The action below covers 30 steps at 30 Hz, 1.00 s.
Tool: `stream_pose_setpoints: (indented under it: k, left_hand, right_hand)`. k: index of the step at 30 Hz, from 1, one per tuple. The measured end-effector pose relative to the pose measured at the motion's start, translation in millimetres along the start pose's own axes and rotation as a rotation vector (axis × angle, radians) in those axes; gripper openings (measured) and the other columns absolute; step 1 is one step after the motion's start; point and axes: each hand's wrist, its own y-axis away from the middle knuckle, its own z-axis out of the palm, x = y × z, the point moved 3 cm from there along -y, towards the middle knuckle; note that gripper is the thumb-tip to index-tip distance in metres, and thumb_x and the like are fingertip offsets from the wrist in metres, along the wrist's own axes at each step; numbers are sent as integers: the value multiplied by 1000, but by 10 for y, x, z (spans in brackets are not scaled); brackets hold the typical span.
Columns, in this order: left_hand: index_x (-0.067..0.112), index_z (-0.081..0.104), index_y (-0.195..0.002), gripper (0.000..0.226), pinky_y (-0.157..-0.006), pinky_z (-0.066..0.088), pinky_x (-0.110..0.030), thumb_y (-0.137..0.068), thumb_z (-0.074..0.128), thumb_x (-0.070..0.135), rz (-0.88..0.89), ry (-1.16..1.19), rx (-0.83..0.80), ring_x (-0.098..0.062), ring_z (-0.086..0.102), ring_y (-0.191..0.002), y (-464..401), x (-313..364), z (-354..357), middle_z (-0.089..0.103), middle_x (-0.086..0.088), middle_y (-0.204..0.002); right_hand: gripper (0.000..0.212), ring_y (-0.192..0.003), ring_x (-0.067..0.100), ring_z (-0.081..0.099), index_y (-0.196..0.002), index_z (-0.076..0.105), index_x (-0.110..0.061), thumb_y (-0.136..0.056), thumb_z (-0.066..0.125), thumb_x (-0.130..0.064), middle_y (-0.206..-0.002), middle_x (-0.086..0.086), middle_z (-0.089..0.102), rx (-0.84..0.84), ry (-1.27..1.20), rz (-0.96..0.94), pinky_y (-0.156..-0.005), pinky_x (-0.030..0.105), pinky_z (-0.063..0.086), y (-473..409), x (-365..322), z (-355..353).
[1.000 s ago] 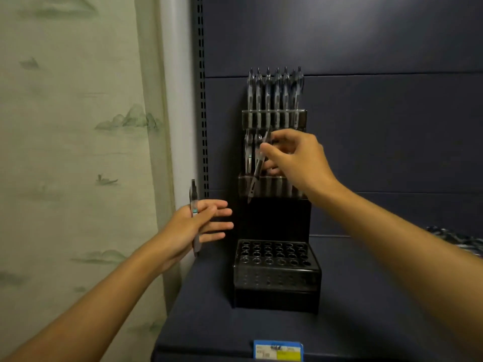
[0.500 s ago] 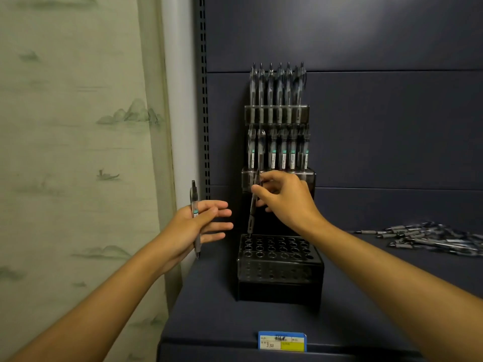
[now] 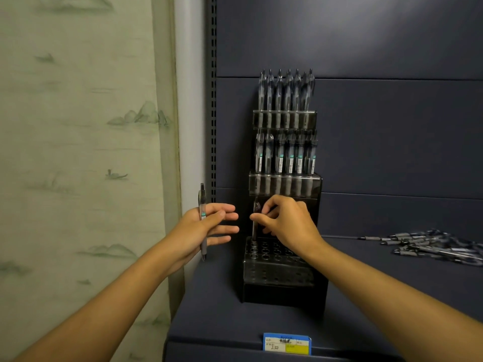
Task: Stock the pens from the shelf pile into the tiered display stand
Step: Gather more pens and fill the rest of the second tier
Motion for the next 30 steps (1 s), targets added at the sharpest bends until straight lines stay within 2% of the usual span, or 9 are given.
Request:
stream_pose_setpoints:
  k: [6,10,12,15,18,20,22,25,30]
  left_hand:
    - [16,68,-113,24,-81,61,-33,-102,48,14,3,-31,-9,-24,74,-97,-11,-11,21,76,-5,-107]
    - [16,68,-117,27,-84,60,-37,-104,44,13,15,-44,-6,-25,73,-98,-56,15,101,75,-8,-109]
    - [17,66,-120,29,-84,60,-39,-105,41,14,38,-72,-18,-24,73,-98,-63,47,197,75,-9,-108]
    - [20,65,-117,27,-85,60,-43,-105,41,16,69,-93,-42,-23,73,-99,-62,100,336,75,-6,-108]
    - [17,64,-116,25,-88,59,-44,-102,47,6,68,-113,-65,-24,73,-100,-63,122,397,74,-7,-108]
    - [15,64,-118,24,-90,58,-40,-97,57,5,69,-124,-84,-22,72,-101,-56,129,387,74,-7,-110]
    - [17,62,-119,26,-91,57,-35,-94,63,10,68,-127,-92,-19,72,-101,-47,132,332,75,-3,-110]
    - [19,62,-118,23,-88,58,-28,-96,60,12,43,-138,-77,-16,73,-101,-29,81,206,75,2,-109]
    - [17,65,-112,18,-81,59,-23,-100,54,12,24,-201,-13,-15,73,-98,51,-54,17,76,2,-108]
  right_hand:
    - [27,-54,2,67,-84,61,-24,-82,74,-48,-69,-5,71,52,-2,-70,-65,22,57,33,-197,-177]
    - [22,-61,-3,66,-94,68,-26,-83,74,-44,-77,-8,71,-72,-87,-206,-65,13,53,25,-593,-125]
    - [32,-70,-3,66,-100,70,-25,-81,74,-49,-81,-9,72,-96,-89,-226,-71,18,57,48,-700,-24]
    - [35,-87,1,66,-102,70,-28,-81,71,-56,-86,-13,70,-25,-55,-229,-82,30,58,30,-708,37]
    - [29,-87,2,67,-98,72,-29,-85,67,-54,-86,-13,71,11,-41,-228,-83,35,59,12,-658,22]
    - [22,-83,2,68,-98,73,-26,-90,65,-45,-86,-11,72,34,-102,-221,-80,30,59,0,-652,-54]
    - [16,-74,1,70,-98,71,-22,-93,65,-36,-84,-8,73,80,-193,-200,-69,20,56,-49,-651,-206]
    - [14,-66,6,72,-96,70,-18,-94,65,-31,-79,-2,74,162,-273,-154,-58,24,58,-132,-589,-494]
    - [11,-66,8,72,-100,68,-18,-94,66,-27,-81,-2,73,164,-258,-81,-63,22,60,-83,-311,-682]
